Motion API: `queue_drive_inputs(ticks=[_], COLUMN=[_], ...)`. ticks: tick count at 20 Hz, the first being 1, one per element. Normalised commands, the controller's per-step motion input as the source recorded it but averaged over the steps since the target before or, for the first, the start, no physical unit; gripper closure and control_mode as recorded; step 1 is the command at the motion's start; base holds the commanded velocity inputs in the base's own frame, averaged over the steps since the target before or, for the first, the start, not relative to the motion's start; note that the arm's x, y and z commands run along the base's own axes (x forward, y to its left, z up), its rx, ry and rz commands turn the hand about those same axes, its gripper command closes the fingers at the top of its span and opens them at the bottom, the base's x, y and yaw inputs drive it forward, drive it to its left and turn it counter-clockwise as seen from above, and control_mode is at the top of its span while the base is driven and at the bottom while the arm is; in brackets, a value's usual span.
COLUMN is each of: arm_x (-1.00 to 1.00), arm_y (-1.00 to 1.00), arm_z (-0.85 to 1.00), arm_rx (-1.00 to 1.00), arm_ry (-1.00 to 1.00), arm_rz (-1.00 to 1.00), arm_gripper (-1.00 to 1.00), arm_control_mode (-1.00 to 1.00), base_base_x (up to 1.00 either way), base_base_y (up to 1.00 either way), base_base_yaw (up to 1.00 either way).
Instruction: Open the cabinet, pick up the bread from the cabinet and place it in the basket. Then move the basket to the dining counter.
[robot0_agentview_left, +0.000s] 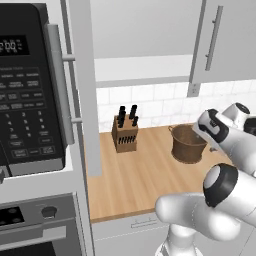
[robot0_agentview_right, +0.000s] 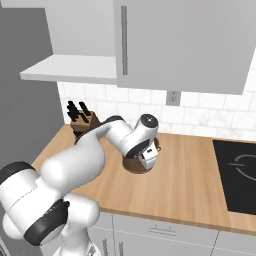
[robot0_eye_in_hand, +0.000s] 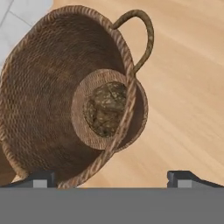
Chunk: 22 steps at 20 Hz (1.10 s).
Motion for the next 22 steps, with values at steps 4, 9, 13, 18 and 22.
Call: queue_drive_inputs(ticks=[4,9,13,18,22], arm_x=[0.29,0.23,0.23,0.09,-0.03], arm_y=[0.0,0.0,0.0,0.01,0.17], arm_z=[-0.25,-0.27,-0.25,-0.3,-0.38], arm_rx=[0.0,0.0,0.0,0.0,0.0], arm_ry=[0.06,0.06,0.05,0.05,0.02], arm_rz=[0.0,0.0,0.0,0.0,0.0], arm_gripper=[-1.0,-1.0,-1.0,1.0,1.0], arm_control_mode=[-1.0,-1.0,-1.0,-1.0,-1.0], base_base_x=[0.0,0.0,0.0,0.0,0.0], base_base_y=[0.0,0.0,0.0,0.0,0.0], base_base_yaw=[0.0,0.0,0.0,0.0,0.0])
